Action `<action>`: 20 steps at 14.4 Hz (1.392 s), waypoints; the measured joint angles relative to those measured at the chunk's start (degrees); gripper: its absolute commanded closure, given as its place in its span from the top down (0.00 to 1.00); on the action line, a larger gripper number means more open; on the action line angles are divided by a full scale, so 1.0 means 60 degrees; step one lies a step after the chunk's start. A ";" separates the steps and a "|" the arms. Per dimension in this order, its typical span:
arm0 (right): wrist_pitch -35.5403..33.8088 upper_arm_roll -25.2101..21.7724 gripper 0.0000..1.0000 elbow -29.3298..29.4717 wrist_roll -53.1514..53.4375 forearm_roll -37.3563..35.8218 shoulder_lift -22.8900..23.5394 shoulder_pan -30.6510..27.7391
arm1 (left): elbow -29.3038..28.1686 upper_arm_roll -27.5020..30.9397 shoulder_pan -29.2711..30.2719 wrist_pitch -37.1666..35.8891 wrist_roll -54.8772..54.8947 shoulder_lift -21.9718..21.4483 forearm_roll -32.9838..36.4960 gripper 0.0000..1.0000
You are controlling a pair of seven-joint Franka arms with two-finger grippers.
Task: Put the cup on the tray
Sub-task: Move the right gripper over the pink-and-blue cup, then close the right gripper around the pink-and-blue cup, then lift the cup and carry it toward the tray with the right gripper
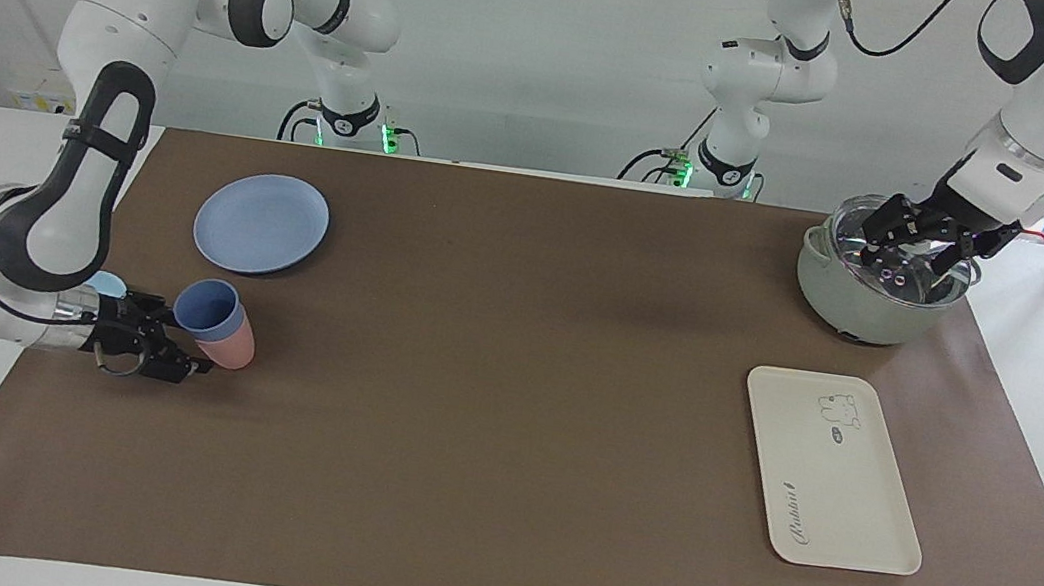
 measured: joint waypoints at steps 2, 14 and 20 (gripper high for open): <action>-0.0011 0.0001 1.00 -0.0167 0.0002 0.0327 -0.0001 0.0008 | 0.0000 0.0000 0.0000 0.0000 0.0000 0.0000 0.0000 1.00; -0.0042 0.0006 0.00 -0.1071 0.0314 0.1032 -0.0325 0.0081 | 0.0000 0.0000 0.0000 0.0000 0.0000 0.0000 0.0000 1.00; -0.0751 -0.0026 0.00 -0.1264 0.0827 0.2351 -0.0787 -0.0064 | 0.0000 0.0000 0.0000 0.0000 0.0000 0.0000 0.0000 1.00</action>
